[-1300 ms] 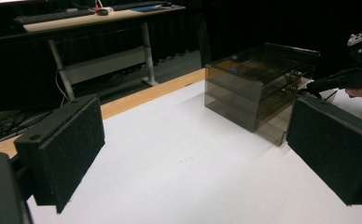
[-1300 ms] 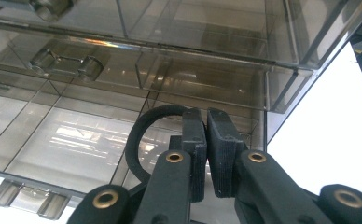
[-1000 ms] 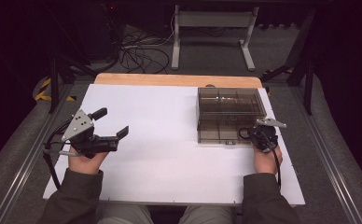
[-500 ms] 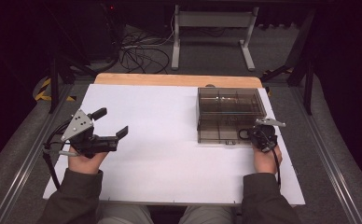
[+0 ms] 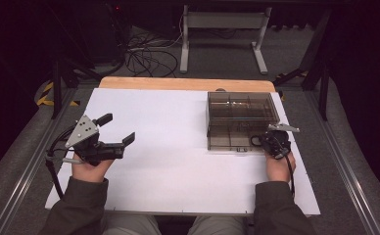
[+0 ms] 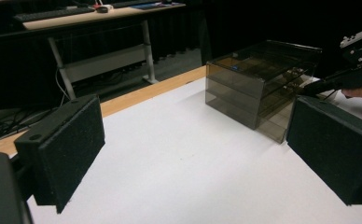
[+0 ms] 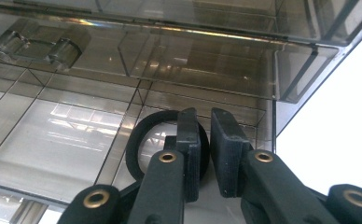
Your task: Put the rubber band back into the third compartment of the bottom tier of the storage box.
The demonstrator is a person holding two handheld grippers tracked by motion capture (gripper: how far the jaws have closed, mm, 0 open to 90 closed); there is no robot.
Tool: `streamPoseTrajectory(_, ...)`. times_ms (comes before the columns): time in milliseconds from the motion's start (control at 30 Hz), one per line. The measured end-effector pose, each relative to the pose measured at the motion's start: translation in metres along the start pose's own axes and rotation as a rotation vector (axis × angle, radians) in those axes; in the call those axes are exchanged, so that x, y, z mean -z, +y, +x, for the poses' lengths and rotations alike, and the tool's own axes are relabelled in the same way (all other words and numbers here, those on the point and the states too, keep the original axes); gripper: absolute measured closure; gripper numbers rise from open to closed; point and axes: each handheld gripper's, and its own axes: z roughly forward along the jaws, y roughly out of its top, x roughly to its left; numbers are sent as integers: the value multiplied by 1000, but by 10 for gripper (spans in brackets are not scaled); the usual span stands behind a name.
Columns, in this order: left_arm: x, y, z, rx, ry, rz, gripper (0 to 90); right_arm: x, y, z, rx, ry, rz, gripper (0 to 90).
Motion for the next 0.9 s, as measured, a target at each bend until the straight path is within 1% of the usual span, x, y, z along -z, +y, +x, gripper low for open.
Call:
streamPoseTrajectory(267, 1, 1, 0, -2, -1, -1, 52, 0, 0, 0, -9, 14, 0, 770)
streamPoseTrajectory(533, 3, 2, -1, 0, 0, -11, 52, 1, 0, 0, -19, 15, -8, 730)
streamPoseTrajectory(900, 1, 1, 0, -4, 0, -1, 53, 1, 0, -1, -22, 23, -10, 686)
